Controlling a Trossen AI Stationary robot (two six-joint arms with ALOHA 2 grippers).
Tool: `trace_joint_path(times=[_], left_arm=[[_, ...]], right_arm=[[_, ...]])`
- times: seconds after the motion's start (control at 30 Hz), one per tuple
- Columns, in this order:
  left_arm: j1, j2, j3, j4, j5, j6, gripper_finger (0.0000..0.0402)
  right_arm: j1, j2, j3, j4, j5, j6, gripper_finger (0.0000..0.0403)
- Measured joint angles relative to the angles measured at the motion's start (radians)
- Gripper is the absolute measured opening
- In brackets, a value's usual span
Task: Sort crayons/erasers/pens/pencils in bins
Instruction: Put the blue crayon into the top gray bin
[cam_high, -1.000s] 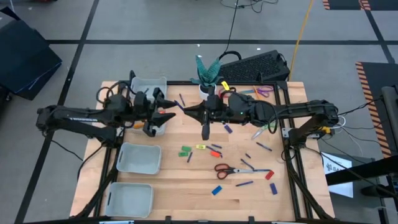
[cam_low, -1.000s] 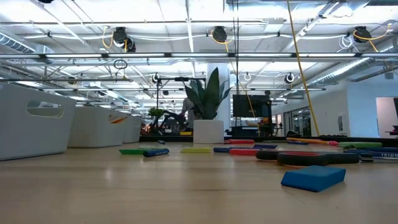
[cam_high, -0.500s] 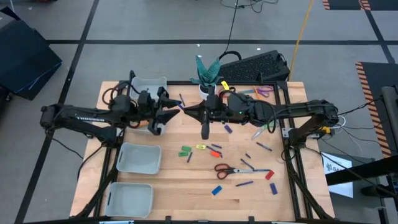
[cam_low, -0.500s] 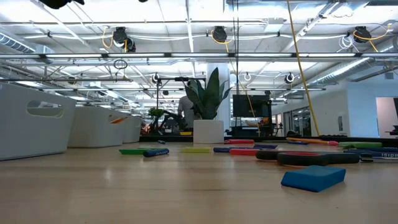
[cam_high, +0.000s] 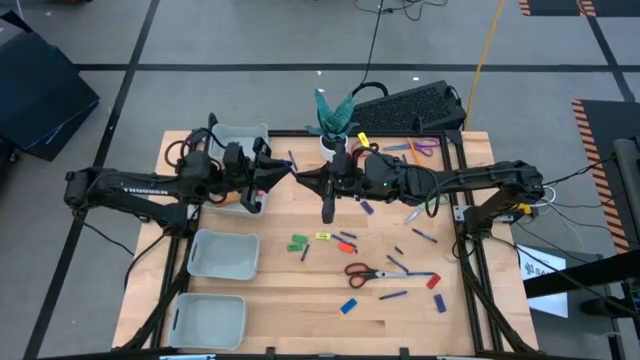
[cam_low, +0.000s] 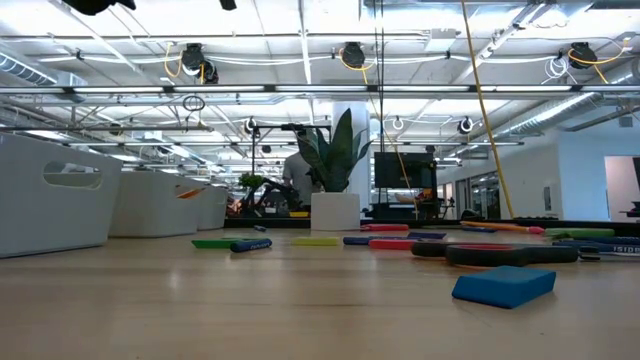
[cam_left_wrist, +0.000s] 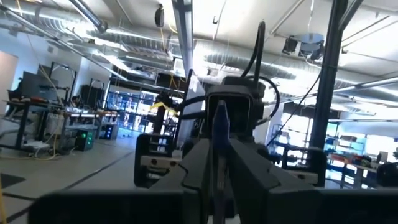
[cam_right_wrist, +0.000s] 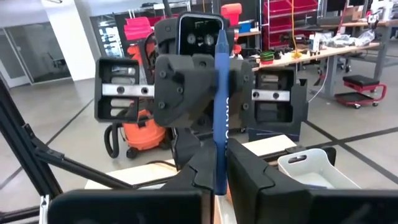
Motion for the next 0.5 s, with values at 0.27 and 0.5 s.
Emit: trace_joint_path(times=[0.27,0.5], left_arm=[[0.000,0.000,0.000,-0.017,0.017,0.002,0.0026],[0.000,0.000,0.000,-0.024,0.020,0.002,0.0020]], right_arm=[[0.000,0.000,0.000,0.004,-0.001,0.000,0.0018],[0.000,0.000,0.000,0.003,0.004,-0.001,0.0034]])
